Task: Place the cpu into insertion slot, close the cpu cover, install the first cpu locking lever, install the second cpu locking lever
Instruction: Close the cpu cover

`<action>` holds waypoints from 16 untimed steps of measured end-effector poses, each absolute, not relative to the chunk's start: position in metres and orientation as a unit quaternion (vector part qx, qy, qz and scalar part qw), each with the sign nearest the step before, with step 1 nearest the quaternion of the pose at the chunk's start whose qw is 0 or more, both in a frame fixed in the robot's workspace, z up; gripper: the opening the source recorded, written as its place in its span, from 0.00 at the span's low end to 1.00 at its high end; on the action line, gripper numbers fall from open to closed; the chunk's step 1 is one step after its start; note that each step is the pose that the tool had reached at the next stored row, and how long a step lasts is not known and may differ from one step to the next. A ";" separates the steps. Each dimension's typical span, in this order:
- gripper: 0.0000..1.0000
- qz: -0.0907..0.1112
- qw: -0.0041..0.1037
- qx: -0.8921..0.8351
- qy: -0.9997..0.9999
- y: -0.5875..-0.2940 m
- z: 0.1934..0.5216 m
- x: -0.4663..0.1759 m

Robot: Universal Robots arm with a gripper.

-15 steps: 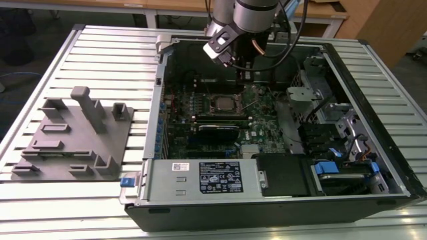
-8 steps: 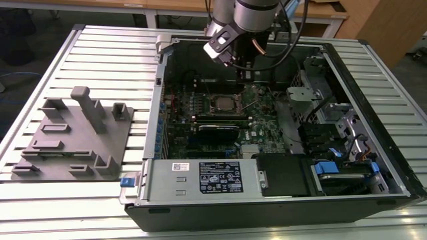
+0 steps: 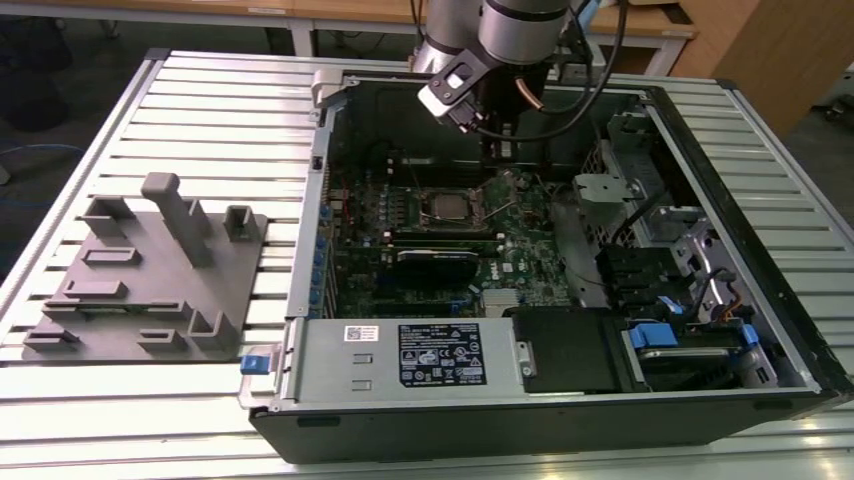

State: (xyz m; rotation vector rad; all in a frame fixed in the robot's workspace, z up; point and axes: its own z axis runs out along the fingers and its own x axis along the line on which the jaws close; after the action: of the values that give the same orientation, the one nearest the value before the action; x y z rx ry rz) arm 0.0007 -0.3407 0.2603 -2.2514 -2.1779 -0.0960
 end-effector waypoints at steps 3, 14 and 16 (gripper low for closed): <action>0.11 -0.031 0.004 -0.718 -0.695 -0.340 0.260 0.004; 0.11 -0.030 0.004 -0.718 -0.695 -0.340 0.260 0.006; 0.11 -0.030 0.005 -0.718 -0.695 -0.340 0.260 0.006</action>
State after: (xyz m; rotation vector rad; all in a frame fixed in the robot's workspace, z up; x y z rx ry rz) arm 0.0063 -0.3403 0.2602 -2.2505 -2.1769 -0.0939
